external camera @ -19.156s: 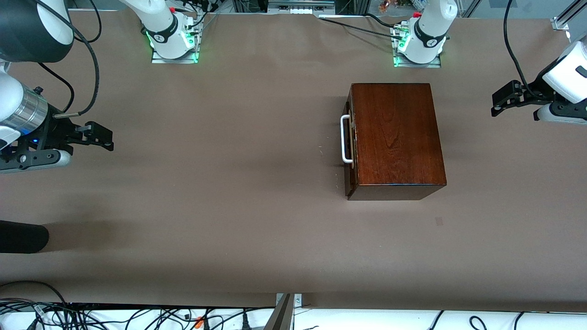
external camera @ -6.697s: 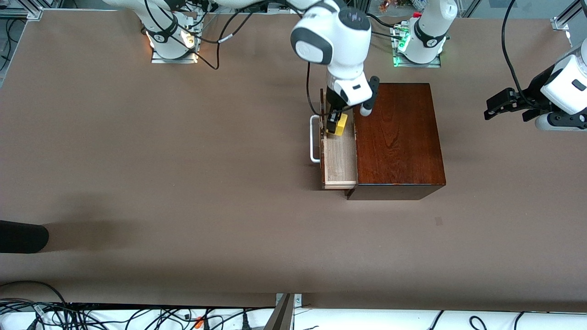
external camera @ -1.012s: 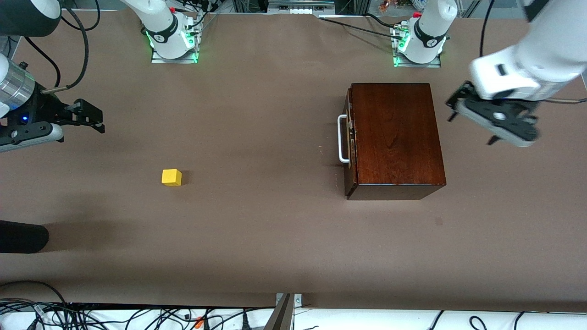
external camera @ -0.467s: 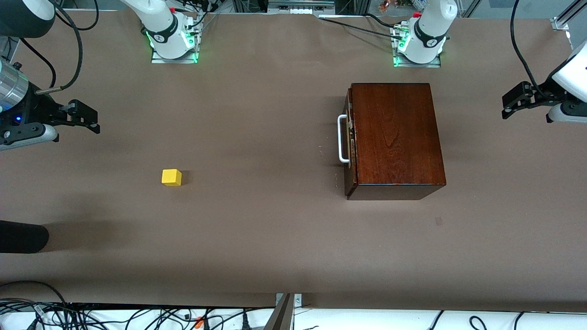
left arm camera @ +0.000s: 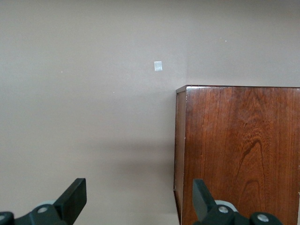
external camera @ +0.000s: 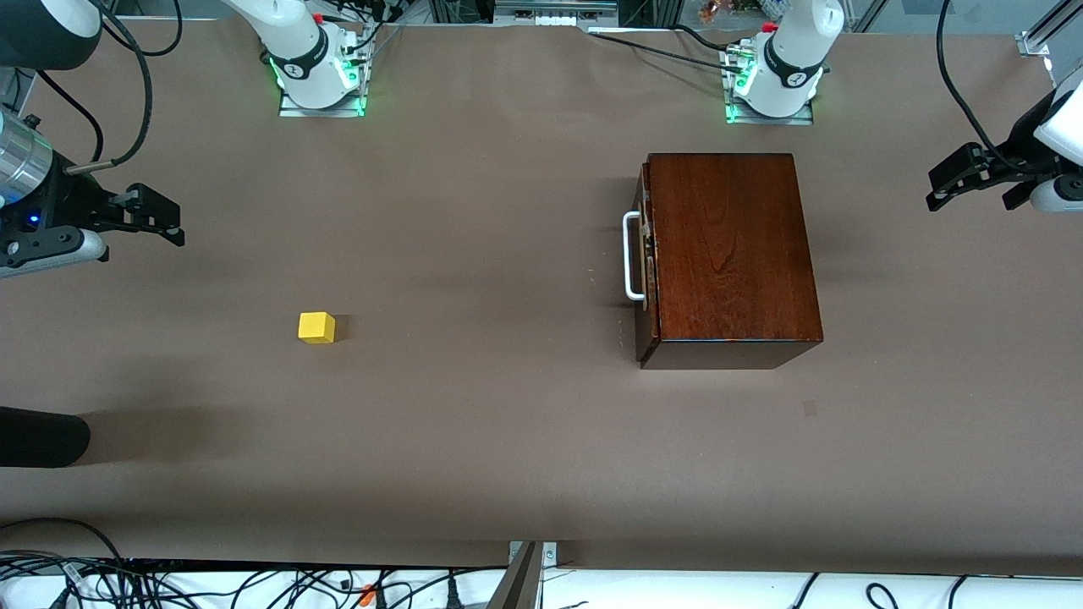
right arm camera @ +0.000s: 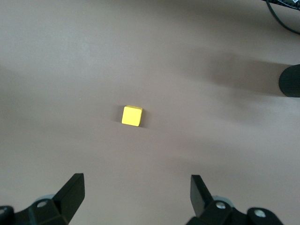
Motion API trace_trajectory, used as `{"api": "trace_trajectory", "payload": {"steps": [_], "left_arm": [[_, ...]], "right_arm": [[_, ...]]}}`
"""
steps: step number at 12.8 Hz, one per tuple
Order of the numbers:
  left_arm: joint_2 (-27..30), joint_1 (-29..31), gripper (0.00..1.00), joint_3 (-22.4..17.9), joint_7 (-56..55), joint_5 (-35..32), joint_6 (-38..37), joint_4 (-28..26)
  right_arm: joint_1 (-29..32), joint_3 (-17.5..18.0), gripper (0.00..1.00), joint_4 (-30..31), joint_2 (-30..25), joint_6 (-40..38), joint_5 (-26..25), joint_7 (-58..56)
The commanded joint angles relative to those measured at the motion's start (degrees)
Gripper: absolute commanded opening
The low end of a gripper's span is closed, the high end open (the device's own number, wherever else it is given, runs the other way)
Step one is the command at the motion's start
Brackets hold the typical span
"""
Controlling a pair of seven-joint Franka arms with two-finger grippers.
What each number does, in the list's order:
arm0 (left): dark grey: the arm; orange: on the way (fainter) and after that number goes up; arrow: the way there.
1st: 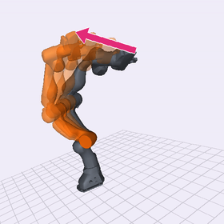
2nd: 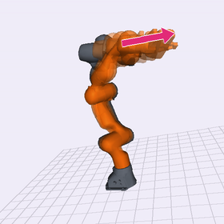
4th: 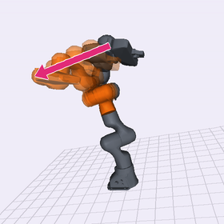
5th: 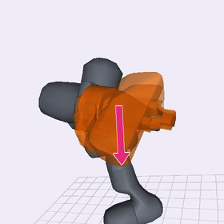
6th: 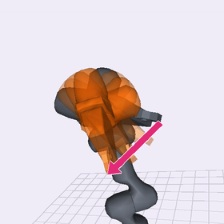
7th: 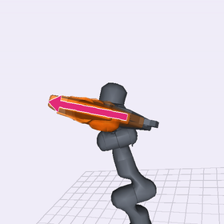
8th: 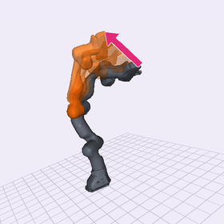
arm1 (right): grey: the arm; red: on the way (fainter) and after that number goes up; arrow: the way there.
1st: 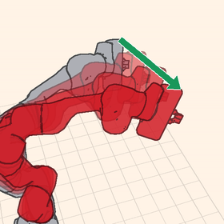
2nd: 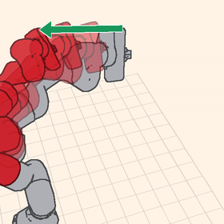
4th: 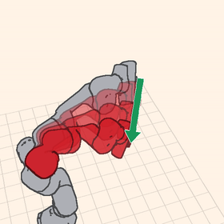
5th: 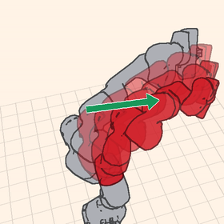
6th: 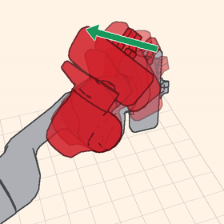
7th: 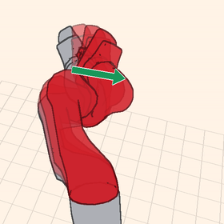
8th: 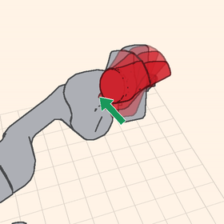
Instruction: Open drawer, take yellow block, close drawer
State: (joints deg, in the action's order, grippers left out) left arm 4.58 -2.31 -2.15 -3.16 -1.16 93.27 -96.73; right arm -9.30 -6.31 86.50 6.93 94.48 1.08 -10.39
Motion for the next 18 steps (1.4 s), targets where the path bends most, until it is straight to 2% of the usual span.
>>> {"api": "trace_trajectory", "payload": {"steps": [1,5,18], "left_arm": [[-1.6,-0.4,1.0,-0.2,-0.9,1.4,-3.1,2.4],[-2.6,-0.3,1.0,-0.2,-6.5,2.9,-4.0,3.3],[-3.8,-0.4,1.0,-0.2,-6.3,2.6,-4.0,3.5]], "right_arm": [[0.2,-0.3,1.0,-1.2,0.2,-1.3,0.9,-0.9],[0.2,-0.3,1.0,-1.2,0.2,-1.3,0.9,-0.9],[0.3,-0.6,1.0,-1.2,0.4,-1.2,0.9,-1.0]]}}
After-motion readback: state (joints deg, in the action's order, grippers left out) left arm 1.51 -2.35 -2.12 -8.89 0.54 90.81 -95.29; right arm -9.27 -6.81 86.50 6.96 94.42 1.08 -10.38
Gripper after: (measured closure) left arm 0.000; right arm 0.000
